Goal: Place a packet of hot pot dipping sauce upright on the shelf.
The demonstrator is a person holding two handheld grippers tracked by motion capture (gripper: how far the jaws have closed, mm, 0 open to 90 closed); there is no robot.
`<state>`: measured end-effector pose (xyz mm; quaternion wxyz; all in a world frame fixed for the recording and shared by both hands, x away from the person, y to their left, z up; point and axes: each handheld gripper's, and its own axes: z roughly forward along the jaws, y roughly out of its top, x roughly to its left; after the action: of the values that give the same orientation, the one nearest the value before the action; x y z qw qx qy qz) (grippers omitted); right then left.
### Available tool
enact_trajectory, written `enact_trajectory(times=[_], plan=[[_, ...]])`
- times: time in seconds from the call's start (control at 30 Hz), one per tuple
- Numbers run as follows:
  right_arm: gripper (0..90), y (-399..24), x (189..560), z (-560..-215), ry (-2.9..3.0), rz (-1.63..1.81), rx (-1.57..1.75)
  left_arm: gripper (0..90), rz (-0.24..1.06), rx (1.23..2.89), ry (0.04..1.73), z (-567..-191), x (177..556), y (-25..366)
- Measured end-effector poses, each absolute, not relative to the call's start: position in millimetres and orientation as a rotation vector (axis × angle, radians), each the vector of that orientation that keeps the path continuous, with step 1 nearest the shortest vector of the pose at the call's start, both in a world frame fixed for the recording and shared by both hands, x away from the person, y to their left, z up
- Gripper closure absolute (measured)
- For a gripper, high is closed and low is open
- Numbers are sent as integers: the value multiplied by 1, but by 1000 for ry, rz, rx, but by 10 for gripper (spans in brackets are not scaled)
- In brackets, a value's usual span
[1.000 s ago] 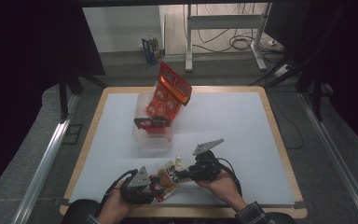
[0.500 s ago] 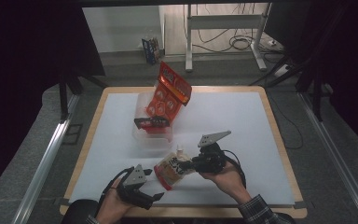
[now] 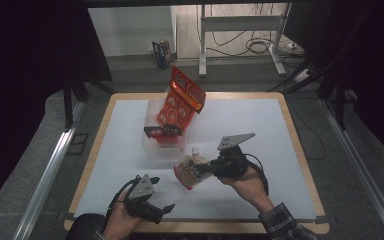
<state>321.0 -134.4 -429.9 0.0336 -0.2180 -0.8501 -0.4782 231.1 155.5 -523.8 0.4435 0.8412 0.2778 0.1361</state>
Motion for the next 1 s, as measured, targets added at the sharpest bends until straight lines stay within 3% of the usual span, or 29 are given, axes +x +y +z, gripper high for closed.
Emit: enact_trajectory(times=[1.0], plan=[[876, -154, 346, -388, -2627, -1604, -741, 0, 426, 2060, 722, -519, 223, 165]])
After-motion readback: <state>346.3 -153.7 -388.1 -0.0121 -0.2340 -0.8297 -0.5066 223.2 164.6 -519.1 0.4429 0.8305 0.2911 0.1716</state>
